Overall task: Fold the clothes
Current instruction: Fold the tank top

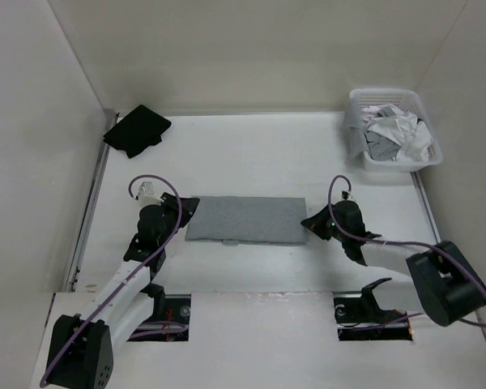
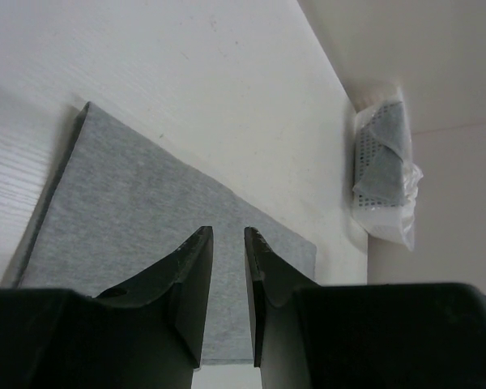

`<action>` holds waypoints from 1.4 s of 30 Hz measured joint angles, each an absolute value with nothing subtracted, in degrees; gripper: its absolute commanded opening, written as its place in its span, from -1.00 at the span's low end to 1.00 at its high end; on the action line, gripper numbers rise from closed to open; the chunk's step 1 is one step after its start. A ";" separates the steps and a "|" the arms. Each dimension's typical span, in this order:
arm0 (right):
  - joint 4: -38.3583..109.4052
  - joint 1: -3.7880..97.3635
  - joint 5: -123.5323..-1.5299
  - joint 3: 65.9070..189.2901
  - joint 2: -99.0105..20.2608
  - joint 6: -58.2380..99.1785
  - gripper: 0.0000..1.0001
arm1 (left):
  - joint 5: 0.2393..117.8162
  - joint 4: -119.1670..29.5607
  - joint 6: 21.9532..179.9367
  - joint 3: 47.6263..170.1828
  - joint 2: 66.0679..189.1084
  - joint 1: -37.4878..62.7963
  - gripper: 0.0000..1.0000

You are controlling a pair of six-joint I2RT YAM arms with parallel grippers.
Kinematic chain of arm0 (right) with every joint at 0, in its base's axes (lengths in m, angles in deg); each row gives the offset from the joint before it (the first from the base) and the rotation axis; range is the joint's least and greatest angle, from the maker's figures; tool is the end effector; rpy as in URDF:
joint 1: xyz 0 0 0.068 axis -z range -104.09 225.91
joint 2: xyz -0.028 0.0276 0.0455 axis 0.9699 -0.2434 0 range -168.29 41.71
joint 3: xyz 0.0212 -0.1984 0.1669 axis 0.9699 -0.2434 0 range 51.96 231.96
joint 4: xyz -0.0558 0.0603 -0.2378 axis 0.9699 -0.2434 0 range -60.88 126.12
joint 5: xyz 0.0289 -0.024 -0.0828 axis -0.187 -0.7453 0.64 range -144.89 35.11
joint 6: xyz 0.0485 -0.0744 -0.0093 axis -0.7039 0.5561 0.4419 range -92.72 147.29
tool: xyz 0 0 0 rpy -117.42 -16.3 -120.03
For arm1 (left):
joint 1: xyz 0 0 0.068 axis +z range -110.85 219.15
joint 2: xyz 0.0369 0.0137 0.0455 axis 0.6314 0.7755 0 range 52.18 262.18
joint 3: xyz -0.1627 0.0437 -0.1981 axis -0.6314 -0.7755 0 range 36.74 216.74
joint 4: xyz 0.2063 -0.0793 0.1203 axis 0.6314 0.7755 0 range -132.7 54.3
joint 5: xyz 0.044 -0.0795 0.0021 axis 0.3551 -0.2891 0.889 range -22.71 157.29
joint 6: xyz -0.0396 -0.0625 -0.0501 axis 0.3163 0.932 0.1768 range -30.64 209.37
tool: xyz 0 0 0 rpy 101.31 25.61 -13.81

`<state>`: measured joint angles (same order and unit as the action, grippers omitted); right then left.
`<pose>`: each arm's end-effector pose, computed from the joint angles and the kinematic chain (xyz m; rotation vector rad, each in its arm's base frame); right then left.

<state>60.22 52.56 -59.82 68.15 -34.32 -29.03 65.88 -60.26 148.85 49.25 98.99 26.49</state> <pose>0.2301 0.1067 0.0949 0.6119 2.2497 0.8421 0.2171 -0.0508 0.1695 -0.7626 1.8064 -0.8780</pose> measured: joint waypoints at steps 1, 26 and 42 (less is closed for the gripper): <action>59.71 53.02 -59.69 67.58 -32.36 -29.10 -0.98 | 65.88 -60.63 149.02 49.38 98.99 26.05 -0.57; 21.92 23.82 -37.02 111.91 -40.14 -9.38 -0.83 | 65.27 -66.99 152.21 51.50 99.71 20.43 -0.53; 27.85 20.17 -35.60 109.83 -42.50 -11.13 -0.85 | 63.89 -70.42 152.76 51.35 104.39 20.08 -0.51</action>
